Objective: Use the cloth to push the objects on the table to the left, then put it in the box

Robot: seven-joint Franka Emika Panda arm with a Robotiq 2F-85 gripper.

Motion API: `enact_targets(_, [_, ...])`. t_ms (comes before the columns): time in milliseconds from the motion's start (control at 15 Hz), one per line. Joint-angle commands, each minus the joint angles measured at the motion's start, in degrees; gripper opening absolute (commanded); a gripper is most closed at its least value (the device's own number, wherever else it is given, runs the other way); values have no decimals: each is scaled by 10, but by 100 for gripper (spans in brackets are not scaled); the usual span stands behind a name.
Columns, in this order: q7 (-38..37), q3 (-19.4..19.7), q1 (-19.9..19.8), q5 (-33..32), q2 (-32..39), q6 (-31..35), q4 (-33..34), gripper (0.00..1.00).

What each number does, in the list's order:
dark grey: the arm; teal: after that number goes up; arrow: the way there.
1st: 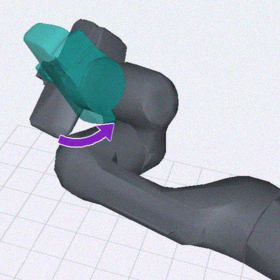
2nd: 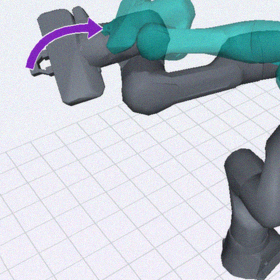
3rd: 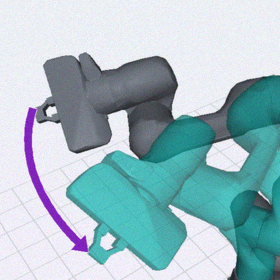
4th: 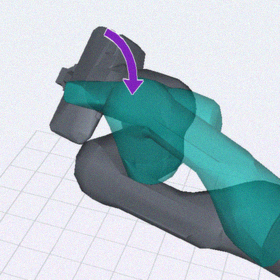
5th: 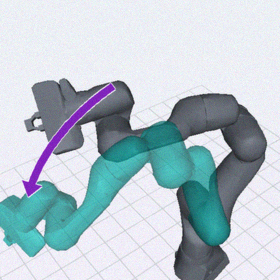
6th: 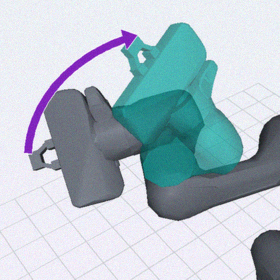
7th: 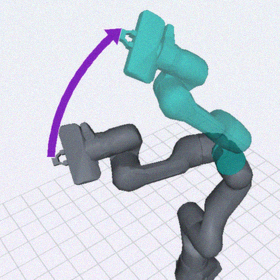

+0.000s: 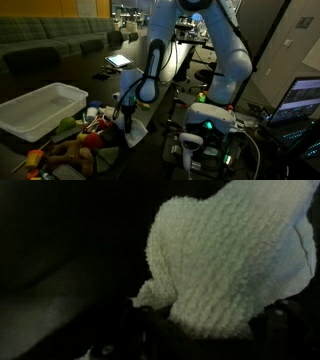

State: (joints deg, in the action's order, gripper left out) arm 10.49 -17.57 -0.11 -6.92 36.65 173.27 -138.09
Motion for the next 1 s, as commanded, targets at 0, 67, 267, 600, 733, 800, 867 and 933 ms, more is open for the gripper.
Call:
enact_targets(0, [-51,43,81,12,17,42,38,0])
enact_targets(67, [-64,53,98,14,23,48,49,0])
enact_targets(267, [-94,63,136,28,42,54,87,0])
enact_targets(600, [-117,60,182,32,64,41,139,0])
enact_targets(733, [-124,58,199,33,67,37,154,0])
enact_targets(800, [-130,60,212,33,72,33,167,0])
enact_targets(867, [-133,58,219,34,70,30,174,0])
enact_targets(933, [-139,62,233,34,75,27,189,0])
